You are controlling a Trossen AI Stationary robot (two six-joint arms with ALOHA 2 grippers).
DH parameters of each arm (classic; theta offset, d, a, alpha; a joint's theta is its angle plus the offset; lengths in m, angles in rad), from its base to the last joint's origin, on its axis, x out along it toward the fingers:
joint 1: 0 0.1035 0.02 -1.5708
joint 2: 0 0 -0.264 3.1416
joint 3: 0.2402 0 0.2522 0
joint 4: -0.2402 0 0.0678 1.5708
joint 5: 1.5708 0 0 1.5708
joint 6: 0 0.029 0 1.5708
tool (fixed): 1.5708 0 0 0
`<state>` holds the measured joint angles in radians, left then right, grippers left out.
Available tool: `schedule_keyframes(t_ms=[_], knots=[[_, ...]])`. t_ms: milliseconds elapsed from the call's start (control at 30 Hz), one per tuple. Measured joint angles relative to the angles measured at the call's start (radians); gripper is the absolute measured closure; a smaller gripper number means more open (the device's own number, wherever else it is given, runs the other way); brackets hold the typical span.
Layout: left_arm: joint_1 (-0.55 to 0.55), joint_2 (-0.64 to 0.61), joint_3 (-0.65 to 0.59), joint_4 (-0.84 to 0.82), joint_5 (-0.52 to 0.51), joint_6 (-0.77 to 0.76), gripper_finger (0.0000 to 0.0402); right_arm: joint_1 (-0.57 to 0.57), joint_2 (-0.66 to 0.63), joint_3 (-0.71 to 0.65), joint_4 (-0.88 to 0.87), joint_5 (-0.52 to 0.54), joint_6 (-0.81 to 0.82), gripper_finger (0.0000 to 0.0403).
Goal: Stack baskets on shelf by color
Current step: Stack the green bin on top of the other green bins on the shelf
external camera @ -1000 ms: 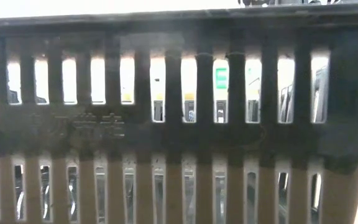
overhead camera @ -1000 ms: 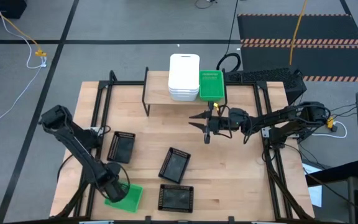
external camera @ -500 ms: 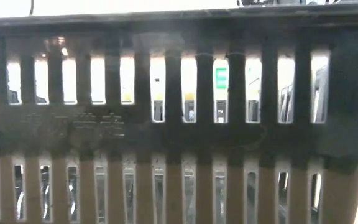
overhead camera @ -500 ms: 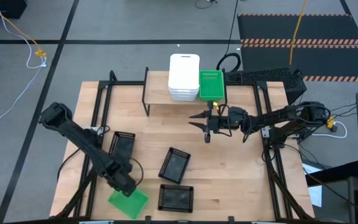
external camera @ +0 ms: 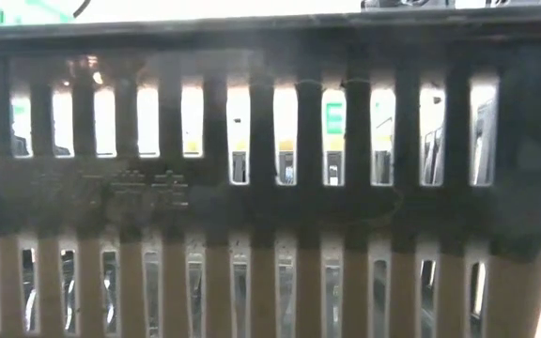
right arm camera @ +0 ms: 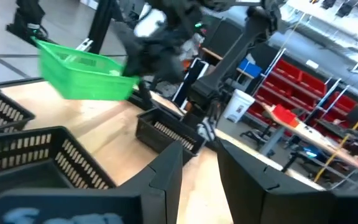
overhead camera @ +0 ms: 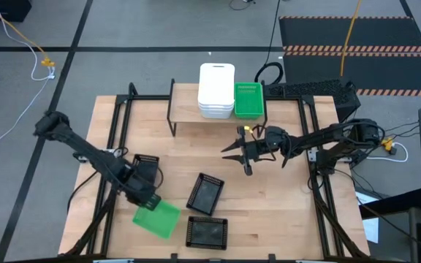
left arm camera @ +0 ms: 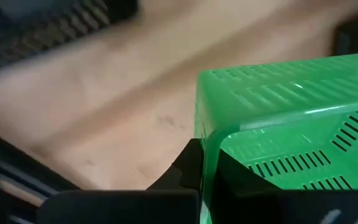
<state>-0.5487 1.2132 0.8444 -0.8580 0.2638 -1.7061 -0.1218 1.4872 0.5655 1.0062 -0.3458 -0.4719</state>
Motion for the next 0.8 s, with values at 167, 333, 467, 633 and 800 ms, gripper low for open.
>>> schedule_keyframes(t_ms=[167, 333, 467, 633, 800], knots=[[0.064, -0.078, 0.0, -0.091, -0.129, 0.096, 0.0399, 0.034, 0.0, 0.0, -0.006, 0.001, 0.026, 0.03], [0.154, -0.138, 0.0, -0.069, -0.332, 0.276, 0.0398, 0.048, 0.0, 0.0, -0.01, 0.005, 0.068, 0.0292], [0.236, -0.164, 0.001, -0.049, -0.478, 0.464, 0.0399, 0.048, 0.0, 0.0, -0.024, 0.008, 0.104, 0.0291], [0.359, -0.153, 0.001, 0.026, -0.622, 0.636, 0.0397, 0.077, 0.0, 0.0, -0.025, 0.005, 0.094, 0.0291], [0.456, -0.116, 0.001, 0.218, -0.671, 0.859, 0.0399, 0.129, 0.0, 0.028, -0.106, 0.082, 0.02, 0.0291]])
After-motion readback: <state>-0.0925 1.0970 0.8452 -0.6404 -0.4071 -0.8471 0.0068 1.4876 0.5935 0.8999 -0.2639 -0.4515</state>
